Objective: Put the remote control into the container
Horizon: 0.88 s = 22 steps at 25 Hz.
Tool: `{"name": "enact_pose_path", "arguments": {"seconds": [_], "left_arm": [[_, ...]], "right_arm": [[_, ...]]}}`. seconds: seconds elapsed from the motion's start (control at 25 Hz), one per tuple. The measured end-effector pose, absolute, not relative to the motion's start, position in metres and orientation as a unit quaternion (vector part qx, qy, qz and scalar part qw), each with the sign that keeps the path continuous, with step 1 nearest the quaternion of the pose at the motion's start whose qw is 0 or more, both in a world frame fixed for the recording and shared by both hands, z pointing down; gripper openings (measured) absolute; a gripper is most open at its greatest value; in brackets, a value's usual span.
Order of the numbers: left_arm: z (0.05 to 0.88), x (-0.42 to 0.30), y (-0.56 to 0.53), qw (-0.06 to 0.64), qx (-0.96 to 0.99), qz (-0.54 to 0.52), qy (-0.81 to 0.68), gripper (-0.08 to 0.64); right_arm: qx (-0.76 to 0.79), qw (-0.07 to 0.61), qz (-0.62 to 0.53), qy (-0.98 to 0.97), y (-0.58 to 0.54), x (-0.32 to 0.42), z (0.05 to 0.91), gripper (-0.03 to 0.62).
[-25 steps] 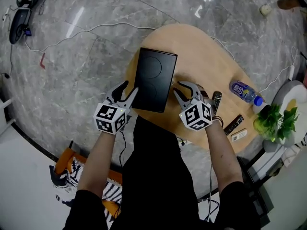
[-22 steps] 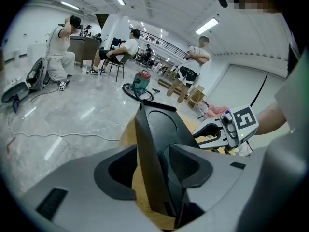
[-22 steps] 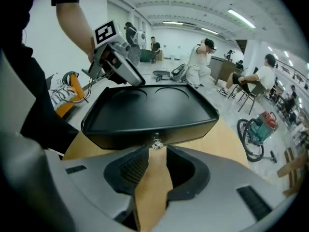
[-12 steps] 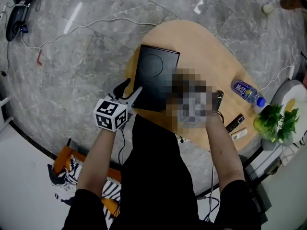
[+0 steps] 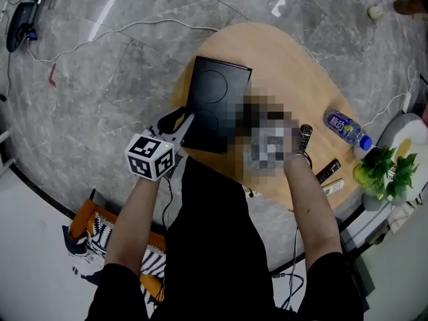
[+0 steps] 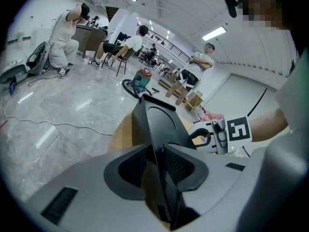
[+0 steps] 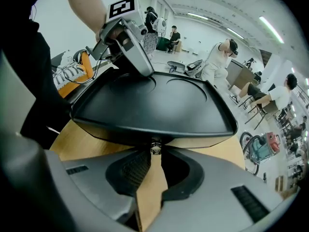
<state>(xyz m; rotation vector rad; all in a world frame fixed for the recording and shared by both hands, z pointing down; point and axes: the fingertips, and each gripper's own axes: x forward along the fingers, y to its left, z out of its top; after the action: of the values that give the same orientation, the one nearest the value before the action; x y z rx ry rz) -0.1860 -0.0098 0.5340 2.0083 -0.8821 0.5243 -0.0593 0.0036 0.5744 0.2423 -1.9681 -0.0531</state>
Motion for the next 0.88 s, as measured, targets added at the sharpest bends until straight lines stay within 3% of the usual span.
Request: {"name": "enact_pose_path", "arguments": {"seconds": [0.88], "left_arm": [[0.534, -0.188, -0.009, 0.433, 0.789, 0.226, -0.372, 0.115]], "right_arm": [[0.143, 0.567, -0.005, -0.811, 0.012, -0.012, 0.574, 0.072]]}}
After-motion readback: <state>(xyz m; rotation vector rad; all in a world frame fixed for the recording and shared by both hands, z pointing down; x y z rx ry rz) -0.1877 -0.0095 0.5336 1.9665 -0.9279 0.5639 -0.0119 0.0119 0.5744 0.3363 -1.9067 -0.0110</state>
